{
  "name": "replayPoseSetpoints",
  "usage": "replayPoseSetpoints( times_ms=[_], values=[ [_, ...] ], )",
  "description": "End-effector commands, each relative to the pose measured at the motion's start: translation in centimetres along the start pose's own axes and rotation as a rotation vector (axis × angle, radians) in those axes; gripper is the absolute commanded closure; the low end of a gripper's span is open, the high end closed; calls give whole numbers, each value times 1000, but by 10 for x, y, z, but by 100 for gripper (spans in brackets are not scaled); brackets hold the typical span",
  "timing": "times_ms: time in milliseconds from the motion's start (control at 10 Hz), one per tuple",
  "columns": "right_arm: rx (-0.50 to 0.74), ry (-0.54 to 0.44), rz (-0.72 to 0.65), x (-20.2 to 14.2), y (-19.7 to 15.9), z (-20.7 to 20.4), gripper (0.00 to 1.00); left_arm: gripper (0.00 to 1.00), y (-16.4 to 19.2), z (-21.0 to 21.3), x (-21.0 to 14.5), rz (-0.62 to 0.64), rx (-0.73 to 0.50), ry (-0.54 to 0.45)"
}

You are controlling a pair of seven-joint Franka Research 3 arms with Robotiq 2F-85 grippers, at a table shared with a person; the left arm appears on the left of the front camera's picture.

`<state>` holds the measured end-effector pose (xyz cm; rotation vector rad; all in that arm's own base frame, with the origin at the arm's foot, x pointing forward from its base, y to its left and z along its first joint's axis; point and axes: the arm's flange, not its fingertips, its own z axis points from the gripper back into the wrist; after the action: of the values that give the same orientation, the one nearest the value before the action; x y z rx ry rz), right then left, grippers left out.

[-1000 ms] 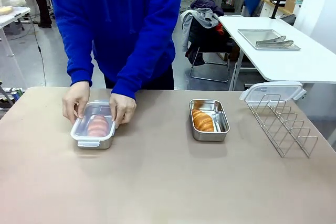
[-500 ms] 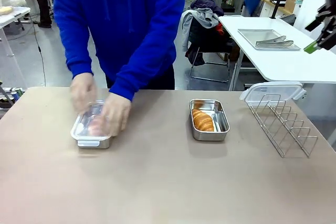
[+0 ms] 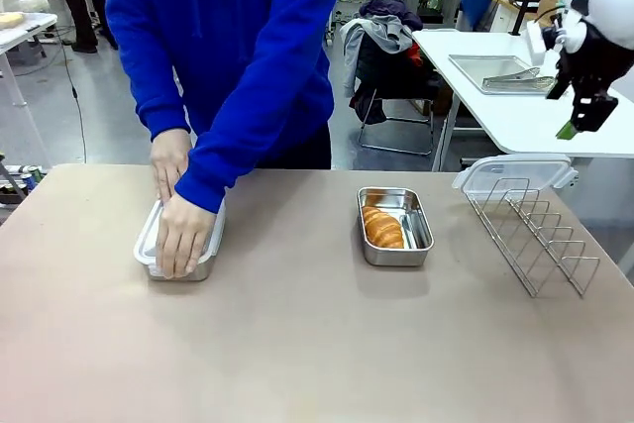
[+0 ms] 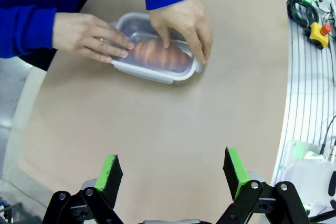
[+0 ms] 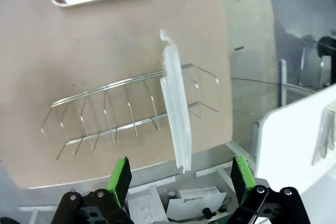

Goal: Place the bread in airtight containers.
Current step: Pick up one Airtight Container lid and hand it to the human.

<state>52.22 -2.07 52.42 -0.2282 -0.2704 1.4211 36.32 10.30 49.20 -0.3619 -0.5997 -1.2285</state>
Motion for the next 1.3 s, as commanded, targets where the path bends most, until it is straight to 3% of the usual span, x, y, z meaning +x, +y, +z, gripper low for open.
replayPoseSetpoints(
  times_ms=[0, 500, 1000, 1100, 1200],
  values=[
    [10, -32, 51, -7, -4, -18, 0, 0, -2, 1, 0, -16, -6, -5],
    [33, -38, 90, -12, 0, -83, 0, 0, -2, 1, 0, -16, -6, -5],
    [-1, -41, 81, -3, -9, -105, 0, 0, -2, 1, 0, -16, -6, -5],
    [-4, -46, 75, -4, -10, -102, 60, 0, -2, 1, 0, -16, -6, -5],
    [-9, -37, 75, -4, -9, -99, 60, 0, -2, 1, 0, -16, -6, -5]
  ],
)
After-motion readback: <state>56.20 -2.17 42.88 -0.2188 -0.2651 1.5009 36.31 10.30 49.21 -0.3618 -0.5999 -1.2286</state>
